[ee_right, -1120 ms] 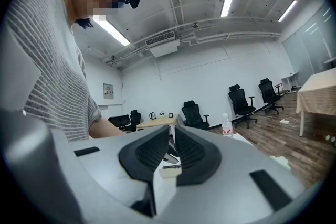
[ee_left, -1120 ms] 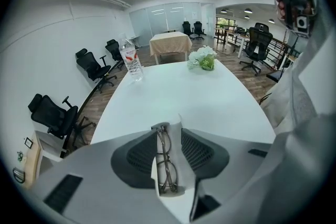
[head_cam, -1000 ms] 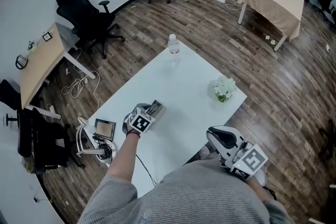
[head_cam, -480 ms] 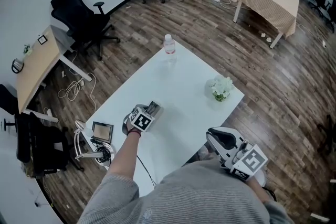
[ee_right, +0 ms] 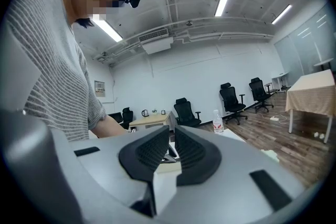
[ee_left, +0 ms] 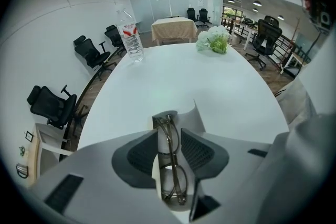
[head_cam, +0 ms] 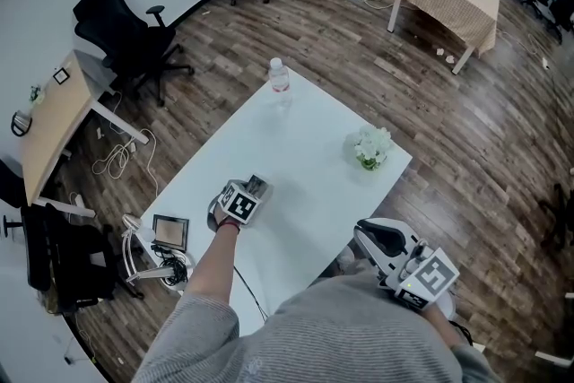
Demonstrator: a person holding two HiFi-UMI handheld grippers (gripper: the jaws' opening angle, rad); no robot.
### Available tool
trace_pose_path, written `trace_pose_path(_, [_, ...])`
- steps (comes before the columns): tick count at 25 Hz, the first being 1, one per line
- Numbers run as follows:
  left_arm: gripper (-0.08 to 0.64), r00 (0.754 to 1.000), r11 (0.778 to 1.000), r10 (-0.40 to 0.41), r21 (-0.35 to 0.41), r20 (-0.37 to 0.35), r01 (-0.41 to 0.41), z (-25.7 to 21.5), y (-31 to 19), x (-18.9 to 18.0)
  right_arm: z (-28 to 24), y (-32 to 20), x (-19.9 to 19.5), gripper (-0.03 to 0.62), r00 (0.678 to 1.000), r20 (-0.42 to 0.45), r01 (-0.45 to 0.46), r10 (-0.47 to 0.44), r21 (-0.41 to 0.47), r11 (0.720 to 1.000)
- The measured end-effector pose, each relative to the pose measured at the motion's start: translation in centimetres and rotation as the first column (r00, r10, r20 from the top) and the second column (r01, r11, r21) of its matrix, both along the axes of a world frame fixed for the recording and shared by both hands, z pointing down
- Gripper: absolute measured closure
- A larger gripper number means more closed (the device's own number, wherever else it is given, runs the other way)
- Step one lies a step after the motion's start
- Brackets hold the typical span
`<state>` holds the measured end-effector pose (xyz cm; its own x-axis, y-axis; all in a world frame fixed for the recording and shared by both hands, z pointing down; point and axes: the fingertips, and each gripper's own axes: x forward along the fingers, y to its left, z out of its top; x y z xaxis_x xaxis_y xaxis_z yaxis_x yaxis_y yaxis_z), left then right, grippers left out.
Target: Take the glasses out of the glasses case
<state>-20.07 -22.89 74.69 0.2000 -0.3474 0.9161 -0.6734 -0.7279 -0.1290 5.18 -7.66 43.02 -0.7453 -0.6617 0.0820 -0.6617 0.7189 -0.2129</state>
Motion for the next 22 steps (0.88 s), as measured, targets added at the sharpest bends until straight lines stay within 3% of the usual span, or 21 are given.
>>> trace_pose_path(9, [0.442,0.999,0.999,-0.028,-0.043,-0.042,0.026,1.1,-0.3,0.0,0.2,0.2,0.1,0.569,1.0,-0.016,-0.017,0.017,0.001,1.0])
trace_pose_path(14, [0.446,0.997,0.999,0.013,-0.033,-0.073,-0.015,1.2,-0.2,0.6,0.5,0.5,-0.3,0.569,1.0,-0.03,0.002,-0.003,-0.015,1.0])
trace_pose_path(22, [0.474,0.999,0.998,0.05,-0.04,-0.002,-0.05,2.5,0.6,0.1,1.1,-0.2,-0.6,0.569,0.999,-0.04,0.002,-0.002,-0.013,1.0])
